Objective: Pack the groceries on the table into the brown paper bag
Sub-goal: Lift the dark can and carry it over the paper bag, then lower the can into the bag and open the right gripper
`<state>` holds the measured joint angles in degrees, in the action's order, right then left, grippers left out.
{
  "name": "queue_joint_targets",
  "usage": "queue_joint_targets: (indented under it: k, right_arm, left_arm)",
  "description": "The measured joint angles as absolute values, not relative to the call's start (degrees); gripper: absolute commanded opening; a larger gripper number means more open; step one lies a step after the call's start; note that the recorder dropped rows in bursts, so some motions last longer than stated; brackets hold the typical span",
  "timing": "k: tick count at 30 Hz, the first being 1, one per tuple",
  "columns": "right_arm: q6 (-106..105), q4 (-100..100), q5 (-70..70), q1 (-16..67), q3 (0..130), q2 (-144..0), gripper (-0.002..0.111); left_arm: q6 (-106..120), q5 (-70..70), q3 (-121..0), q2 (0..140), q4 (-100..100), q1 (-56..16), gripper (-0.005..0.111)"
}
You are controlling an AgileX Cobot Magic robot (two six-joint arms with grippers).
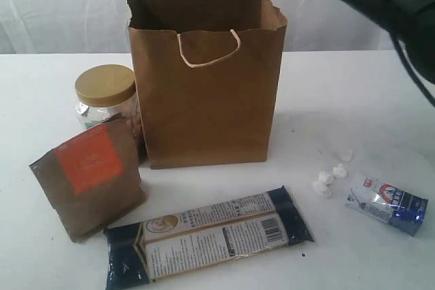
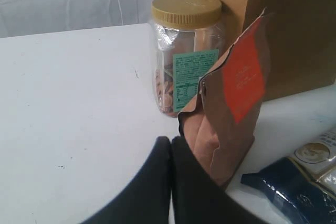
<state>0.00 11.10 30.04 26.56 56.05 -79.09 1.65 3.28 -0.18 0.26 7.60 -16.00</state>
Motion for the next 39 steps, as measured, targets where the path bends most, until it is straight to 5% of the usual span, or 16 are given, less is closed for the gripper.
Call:
queue_joint_targets:
  k: [25, 28, 34, 39]
  right_arm:
    - [2.99, 12.66, 24.37, 35.61, 70.27, -96.56, 0.002]
    - [2.99, 12.66, 22.58, 35.86, 70.49, -96.95, 0.012]
    - [2.99, 12.66, 20.65, 35.95, 70.48, -97.35, 0.058]
    - [2.99, 12.66, 20.65, 35.95, 70.48, -97.35, 0.064]
  left_arm:
    - [1.65, 3.28, -0.18, 0.26, 7.60, -16.00, 0.000]
    - [1.65, 3.28, -0.18, 0.26, 7.60, -16.00, 0.000]
    - [1.65, 3.28, -0.18, 0.26, 7.60, -16.00, 0.000]
    - [1.65, 3.28, -0.18, 0.26, 7.60, -16.00, 0.000]
